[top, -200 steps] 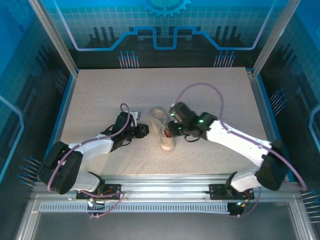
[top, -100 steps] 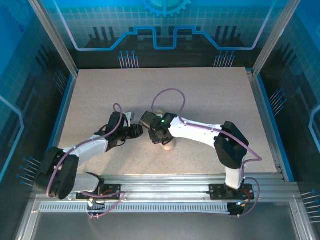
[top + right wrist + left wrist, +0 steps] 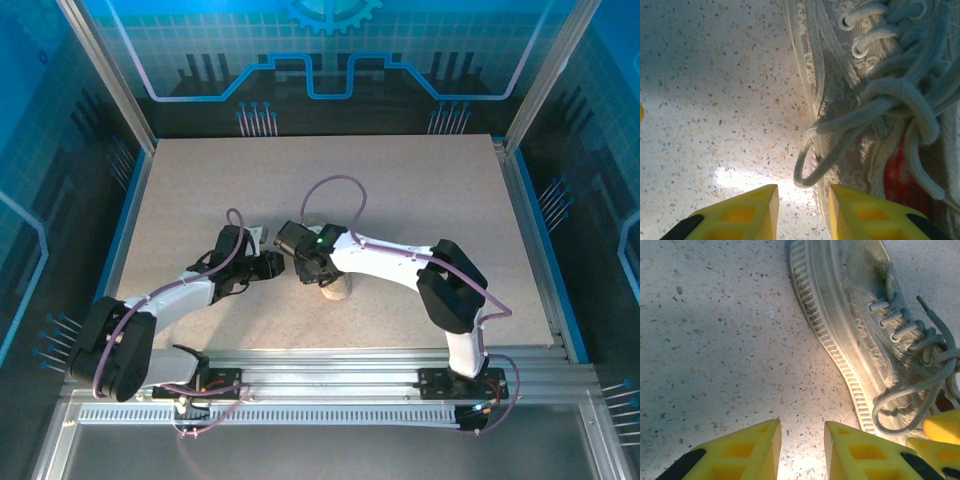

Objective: Tie the shoes

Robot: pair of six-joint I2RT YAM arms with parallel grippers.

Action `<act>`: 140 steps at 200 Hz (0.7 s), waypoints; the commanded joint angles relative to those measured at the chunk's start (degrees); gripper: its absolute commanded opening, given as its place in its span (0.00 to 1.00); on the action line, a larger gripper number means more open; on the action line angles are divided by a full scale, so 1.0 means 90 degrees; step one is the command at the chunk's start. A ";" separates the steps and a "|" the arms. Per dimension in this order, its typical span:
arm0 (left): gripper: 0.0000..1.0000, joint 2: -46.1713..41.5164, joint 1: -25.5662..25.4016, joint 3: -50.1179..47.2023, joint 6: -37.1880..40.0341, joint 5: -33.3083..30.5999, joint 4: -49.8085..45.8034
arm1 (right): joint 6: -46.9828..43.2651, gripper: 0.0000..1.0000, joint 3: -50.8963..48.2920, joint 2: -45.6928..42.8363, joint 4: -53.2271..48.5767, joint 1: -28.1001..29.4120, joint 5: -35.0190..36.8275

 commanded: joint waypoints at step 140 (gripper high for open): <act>0.28 -0.0367 0.0061 -0.0170 0.0455 0.0315 -0.0280 | -0.0108 0.00 0.0257 -0.0366 -0.0188 -0.0278 -0.0262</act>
